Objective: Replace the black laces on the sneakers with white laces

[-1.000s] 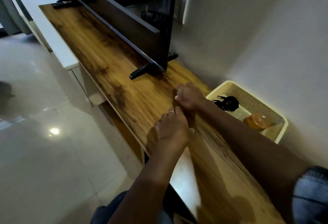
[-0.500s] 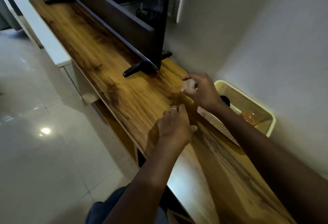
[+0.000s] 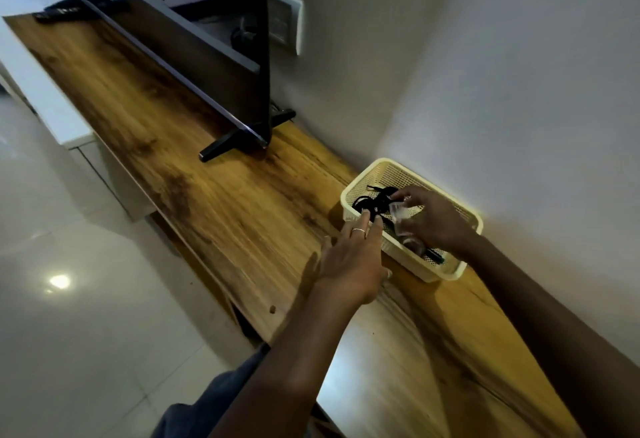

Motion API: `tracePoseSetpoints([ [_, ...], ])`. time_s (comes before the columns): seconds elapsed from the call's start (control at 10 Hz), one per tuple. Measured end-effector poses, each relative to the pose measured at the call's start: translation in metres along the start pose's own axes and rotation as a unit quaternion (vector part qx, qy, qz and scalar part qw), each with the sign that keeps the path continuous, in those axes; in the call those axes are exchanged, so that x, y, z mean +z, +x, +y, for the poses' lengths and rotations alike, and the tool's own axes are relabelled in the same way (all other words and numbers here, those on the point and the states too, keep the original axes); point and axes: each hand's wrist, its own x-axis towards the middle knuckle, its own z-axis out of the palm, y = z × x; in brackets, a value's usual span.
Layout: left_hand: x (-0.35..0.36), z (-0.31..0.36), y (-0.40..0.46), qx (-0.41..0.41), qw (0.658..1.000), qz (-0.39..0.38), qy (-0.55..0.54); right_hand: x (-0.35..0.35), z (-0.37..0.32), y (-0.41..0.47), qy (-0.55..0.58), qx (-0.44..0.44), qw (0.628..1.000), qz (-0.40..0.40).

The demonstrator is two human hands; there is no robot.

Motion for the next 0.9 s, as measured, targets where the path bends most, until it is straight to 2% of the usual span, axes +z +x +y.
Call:
tracePoseSetpoints([
  [0.1, 0.003, 0.003, 0.002, -0.001, 1.000, -0.020, 0.022, 0.010, -0.002, 0.000, 0.035, -0.001, 0.999, -0.010],
  [0.2, 0.005, 0.005, 0.004, -0.001, 0.999, -0.032, 0.028, 0.017, -0.002, -0.001, -0.051, -0.034, 0.998, -0.018],
  [0.3, 0.007, 0.004, 0.006, 0.000, 0.999, -0.033, 0.026, 0.017, 0.002, 0.001, -0.096, -0.010, 0.994, -0.050],
  [0.5, 0.007, 0.001, 0.004, 0.007, 0.998, -0.041, 0.038, 0.018, 0.008, 0.004, -0.172, -0.010, 0.984, -0.055],
  [0.6, 0.008, 0.003, 0.006, 0.009, 0.999, -0.034, 0.039, 0.020, 0.008, 0.000, -0.156, -0.012, 0.988, -0.015],
  [0.8, 0.012, 0.008, 0.003, 0.030, 0.997, 0.035, 0.061, 0.026, 0.004, -0.041, -0.107, -0.040, 0.967, 0.227],
  [0.9, 0.018, 0.014, -0.007, 0.051, 0.992, 0.100, 0.049, 0.033, 0.001, -0.083, -0.106, -0.028, 0.959, 0.261],
])
